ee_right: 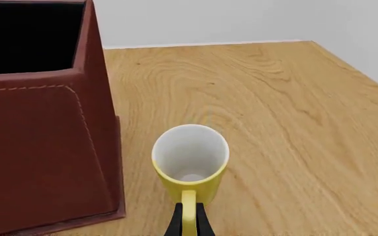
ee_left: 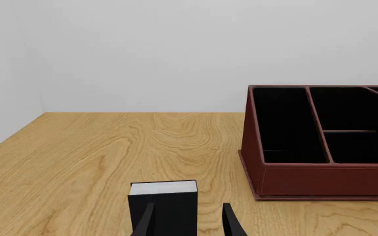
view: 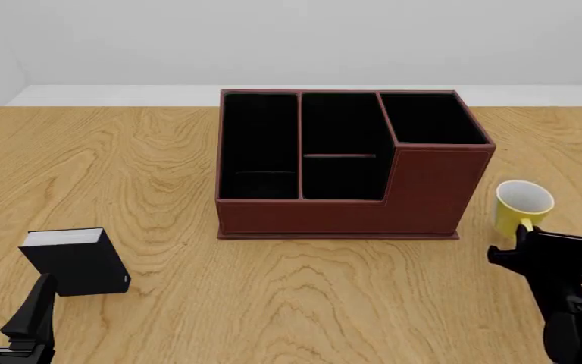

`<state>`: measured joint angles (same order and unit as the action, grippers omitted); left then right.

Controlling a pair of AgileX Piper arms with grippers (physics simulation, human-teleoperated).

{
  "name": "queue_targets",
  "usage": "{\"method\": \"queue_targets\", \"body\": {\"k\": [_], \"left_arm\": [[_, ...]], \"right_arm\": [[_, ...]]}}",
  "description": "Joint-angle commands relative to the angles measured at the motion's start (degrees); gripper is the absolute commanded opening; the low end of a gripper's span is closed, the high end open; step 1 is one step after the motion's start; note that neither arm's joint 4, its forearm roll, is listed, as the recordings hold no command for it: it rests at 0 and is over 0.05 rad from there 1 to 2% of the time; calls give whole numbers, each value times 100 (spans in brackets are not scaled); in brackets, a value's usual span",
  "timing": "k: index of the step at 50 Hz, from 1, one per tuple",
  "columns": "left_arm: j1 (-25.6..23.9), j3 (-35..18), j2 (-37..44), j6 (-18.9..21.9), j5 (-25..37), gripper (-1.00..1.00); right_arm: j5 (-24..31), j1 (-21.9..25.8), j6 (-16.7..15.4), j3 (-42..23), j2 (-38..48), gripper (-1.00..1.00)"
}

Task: Pick up the yellow and white mug and place it to the right of the caddy.

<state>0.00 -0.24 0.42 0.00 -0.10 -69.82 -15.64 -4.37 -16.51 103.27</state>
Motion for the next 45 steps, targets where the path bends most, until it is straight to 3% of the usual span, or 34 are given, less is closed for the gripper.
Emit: {"method": "queue_targets", "body": {"k": [1, 45], "left_arm": [[0, 0, 0, 0, 0, 100], [0, 0, 0, 0, 0, 100]], "right_arm": [[-8, -7, 21, -65, 108, -100], [-8, -48, 24, -288, 588, -100]]}}
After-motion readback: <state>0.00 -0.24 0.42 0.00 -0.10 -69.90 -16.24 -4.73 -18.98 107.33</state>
